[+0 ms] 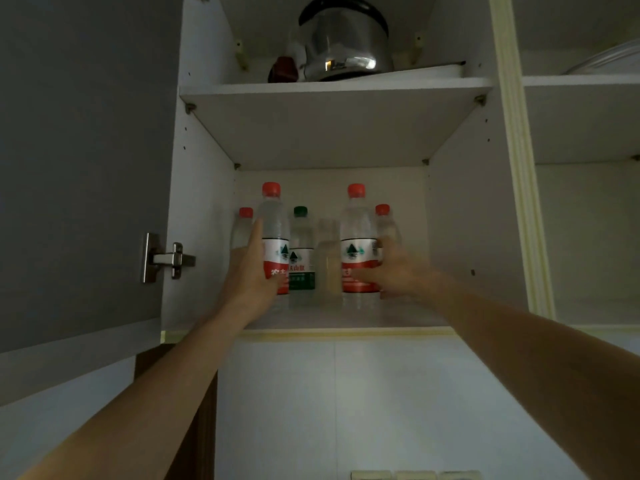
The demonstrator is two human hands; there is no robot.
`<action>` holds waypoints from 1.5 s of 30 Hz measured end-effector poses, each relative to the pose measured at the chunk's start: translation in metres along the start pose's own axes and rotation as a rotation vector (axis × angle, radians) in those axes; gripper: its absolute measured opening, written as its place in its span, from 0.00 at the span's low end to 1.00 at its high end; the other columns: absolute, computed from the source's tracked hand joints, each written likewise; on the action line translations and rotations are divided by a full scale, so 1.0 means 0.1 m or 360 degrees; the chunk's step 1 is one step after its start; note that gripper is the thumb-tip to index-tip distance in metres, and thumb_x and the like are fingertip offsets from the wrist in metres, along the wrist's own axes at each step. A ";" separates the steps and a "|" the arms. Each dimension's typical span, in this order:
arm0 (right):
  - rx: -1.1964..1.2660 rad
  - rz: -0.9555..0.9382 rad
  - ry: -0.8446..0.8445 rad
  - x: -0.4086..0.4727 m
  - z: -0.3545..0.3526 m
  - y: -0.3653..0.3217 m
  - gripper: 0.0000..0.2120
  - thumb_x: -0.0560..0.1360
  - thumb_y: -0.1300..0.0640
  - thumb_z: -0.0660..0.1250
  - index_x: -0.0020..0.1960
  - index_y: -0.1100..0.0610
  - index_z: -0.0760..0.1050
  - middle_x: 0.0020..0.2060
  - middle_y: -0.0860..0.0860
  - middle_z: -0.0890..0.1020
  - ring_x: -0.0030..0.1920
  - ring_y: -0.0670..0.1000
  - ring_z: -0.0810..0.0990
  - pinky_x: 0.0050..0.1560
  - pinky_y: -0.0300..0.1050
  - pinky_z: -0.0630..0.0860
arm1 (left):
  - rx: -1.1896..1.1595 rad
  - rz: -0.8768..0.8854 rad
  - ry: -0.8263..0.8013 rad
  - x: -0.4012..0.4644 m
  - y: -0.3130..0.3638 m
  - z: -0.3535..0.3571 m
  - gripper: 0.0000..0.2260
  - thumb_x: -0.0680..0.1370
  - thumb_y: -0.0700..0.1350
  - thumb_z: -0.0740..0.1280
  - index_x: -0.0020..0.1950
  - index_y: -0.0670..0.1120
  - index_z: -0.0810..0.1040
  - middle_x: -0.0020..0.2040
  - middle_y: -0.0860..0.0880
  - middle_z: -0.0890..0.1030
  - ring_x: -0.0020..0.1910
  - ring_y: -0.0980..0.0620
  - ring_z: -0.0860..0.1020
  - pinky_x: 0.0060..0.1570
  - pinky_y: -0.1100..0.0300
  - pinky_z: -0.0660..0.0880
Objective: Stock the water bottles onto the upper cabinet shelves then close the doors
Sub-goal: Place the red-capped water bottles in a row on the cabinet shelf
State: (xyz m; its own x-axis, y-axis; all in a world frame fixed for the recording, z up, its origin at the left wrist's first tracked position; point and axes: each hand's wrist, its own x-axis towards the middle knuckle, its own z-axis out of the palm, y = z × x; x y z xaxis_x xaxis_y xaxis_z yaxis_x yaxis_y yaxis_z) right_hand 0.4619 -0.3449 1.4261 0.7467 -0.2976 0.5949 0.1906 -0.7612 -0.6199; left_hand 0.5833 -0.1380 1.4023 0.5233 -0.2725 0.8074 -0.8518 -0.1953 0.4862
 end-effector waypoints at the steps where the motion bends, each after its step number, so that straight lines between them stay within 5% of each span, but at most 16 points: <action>1: -0.0026 0.0031 0.0062 0.01 -0.09 0.08 0.13 0.74 0.58 0.76 0.44 0.47 0.72 0.40 0.43 0.80 0.42 0.41 0.83 0.39 0.35 0.79 | -0.0024 0.0018 -0.0022 -0.01 0.04 0.04 0.48 0.75 0.36 0.72 0.81 0.60 0.44 0.69 0.45 0.73 0.58 0.49 0.79 0.53 0.49 0.80; 3: -0.0124 0.0078 0.0191 0.03 -0.24 0.20 0.14 0.72 0.60 0.77 0.43 0.51 0.71 0.39 0.43 0.78 0.38 0.40 0.82 0.31 0.32 0.75 | -0.0065 0.0037 -0.0052 -0.02 0.09 0.13 0.48 0.75 0.36 0.73 0.82 0.59 0.43 0.70 0.44 0.72 0.60 0.49 0.77 0.57 0.52 0.77; 7: -0.0264 0.0323 0.0220 0.09 -0.41 0.33 0.28 0.73 0.57 0.77 0.63 0.56 0.63 0.48 0.49 0.75 0.44 0.48 0.77 0.36 0.41 0.74 | -0.0094 0.0077 -0.0092 -0.05 0.11 0.26 0.48 0.75 0.41 0.74 0.81 0.60 0.43 0.74 0.45 0.67 0.65 0.50 0.74 0.62 0.53 0.73; 11: -0.0456 0.0447 0.0287 0.11 -0.44 0.38 0.33 0.75 0.56 0.75 0.71 0.61 0.60 0.50 0.53 0.77 0.43 0.48 0.77 0.34 0.39 0.71 | -0.0082 0.0155 -0.0170 -0.07 0.05 0.28 0.50 0.73 0.46 0.77 0.80 0.63 0.42 0.72 0.47 0.66 0.59 0.56 0.71 0.57 0.57 0.70; 15: -0.0968 0.0270 0.0343 0.12 -0.43 0.38 0.58 0.71 0.58 0.78 0.80 0.51 0.35 0.69 0.61 0.64 0.61 0.59 0.74 0.58 0.56 0.77 | 0.0020 0.0176 -0.0223 -0.10 0.05 0.31 0.51 0.73 0.48 0.76 0.80 0.64 0.41 0.74 0.47 0.63 0.59 0.54 0.72 0.61 0.51 0.74; 18: -0.1583 0.0034 0.0220 0.14 -0.51 0.39 0.68 0.64 0.49 0.83 0.78 0.43 0.30 0.78 0.58 0.40 0.76 0.69 0.54 0.72 0.70 0.62 | 0.0058 0.0192 -0.0213 -0.10 0.03 0.31 0.51 0.73 0.48 0.76 0.80 0.64 0.40 0.74 0.47 0.63 0.60 0.52 0.73 0.61 0.50 0.74; 20: -0.1773 0.0010 0.0093 0.18 -0.58 0.42 0.70 0.62 0.43 0.82 0.77 0.40 0.27 0.77 0.56 0.28 0.78 0.68 0.40 0.73 0.71 0.56 | 0.0049 0.0197 -0.0207 -0.09 0.03 0.32 0.52 0.73 0.46 0.77 0.80 0.64 0.40 0.73 0.46 0.63 0.59 0.52 0.74 0.60 0.51 0.75; 23: -0.1931 0.0020 0.0038 0.25 -0.64 0.45 0.70 0.60 0.39 0.82 0.78 0.41 0.29 0.75 0.56 0.26 0.78 0.67 0.35 0.73 0.71 0.56 | 0.0066 0.0191 -0.0211 -0.09 0.03 0.34 0.53 0.72 0.46 0.77 0.80 0.65 0.39 0.74 0.46 0.62 0.60 0.52 0.73 0.60 0.50 0.75; 34: -0.2418 0.0000 0.0068 0.28 -0.49 0.45 0.65 0.66 0.37 0.77 0.80 0.57 0.34 0.77 0.66 0.32 0.79 0.66 0.38 0.75 0.64 0.61 | 0.0106 0.0137 -0.0229 -0.11 0.02 0.39 0.58 0.71 0.49 0.78 0.75 0.69 0.31 0.76 0.49 0.58 0.63 0.49 0.74 0.63 0.43 0.76; 38: -0.2415 0.0047 0.0101 0.32 -0.49 0.52 0.60 0.70 0.46 0.77 0.81 0.58 0.35 0.77 0.66 0.32 0.79 0.66 0.38 0.74 0.62 0.63 | 0.0154 0.0145 -0.0227 -0.12 0.02 0.39 0.58 0.70 0.53 0.78 0.75 0.69 0.31 0.77 0.50 0.56 0.66 0.46 0.73 0.65 0.42 0.74; 45: -0.2550 0.0090 0.0084 0.47 -0.54 0.66 0.64 0.67 0.40 0.77 0.80 0.59 0.34 0.77 0.69 0.35 0.79 0.67 0.41 0.75 0.64 0.58 | 0.0185 0.0154 -0.0214 -0.10 0.01 0.42 0.58 0.69 0.55 0.78 0.72 0.71 0.29 0.77 0.50 0.56 0.67 0.46 0.72 0.64 0.41 0.75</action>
State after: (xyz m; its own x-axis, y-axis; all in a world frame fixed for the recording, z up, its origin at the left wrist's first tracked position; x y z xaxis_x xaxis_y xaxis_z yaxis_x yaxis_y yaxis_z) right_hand 0.4751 -0.4397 1.4408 0.7008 -0.3379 0.6282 -0.6934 -0.5293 0.4889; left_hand 0.5783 -0.1747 1.3811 0.4444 -0.4171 0.7928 -0.8937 -0.2673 0.3603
